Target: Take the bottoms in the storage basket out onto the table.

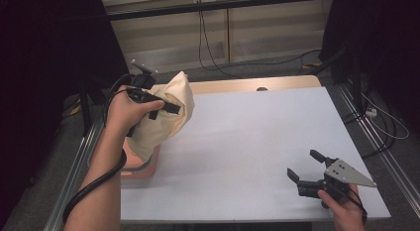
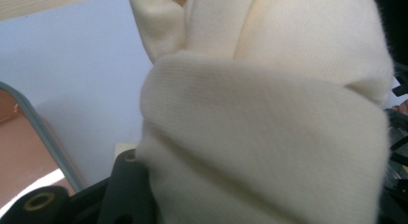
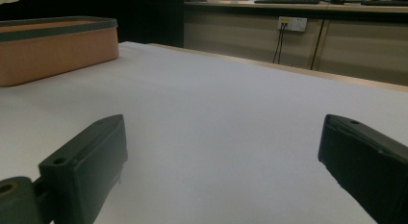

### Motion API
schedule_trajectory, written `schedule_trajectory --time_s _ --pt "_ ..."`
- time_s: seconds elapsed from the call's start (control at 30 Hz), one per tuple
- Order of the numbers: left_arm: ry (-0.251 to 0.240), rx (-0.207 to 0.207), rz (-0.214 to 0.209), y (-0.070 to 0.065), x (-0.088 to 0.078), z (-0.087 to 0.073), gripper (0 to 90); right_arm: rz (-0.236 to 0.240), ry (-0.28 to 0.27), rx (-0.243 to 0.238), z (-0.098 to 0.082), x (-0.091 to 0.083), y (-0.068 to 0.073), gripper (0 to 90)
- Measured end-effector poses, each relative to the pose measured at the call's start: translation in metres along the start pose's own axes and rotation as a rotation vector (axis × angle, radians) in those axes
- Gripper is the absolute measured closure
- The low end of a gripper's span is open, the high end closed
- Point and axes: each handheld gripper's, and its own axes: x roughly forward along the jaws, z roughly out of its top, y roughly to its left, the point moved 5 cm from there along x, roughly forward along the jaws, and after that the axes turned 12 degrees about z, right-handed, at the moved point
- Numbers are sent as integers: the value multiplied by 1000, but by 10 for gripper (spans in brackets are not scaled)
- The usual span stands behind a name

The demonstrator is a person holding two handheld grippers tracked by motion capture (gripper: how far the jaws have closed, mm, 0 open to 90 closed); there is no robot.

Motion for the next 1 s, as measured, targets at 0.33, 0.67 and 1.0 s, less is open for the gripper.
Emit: schedule_trajectory --time_s 0.33,0.67,1.0 --pt "-7 4 -4 -9 6 1 518 -3 -5 5 1 -1 0 30" --pt "-14 -1 -17 -17 14 1 519 -4 -7 4 1 -1 0 28" --pt "-13 18 -28 -26 23 1 519 -4 -8 10 1 -2 0 28"
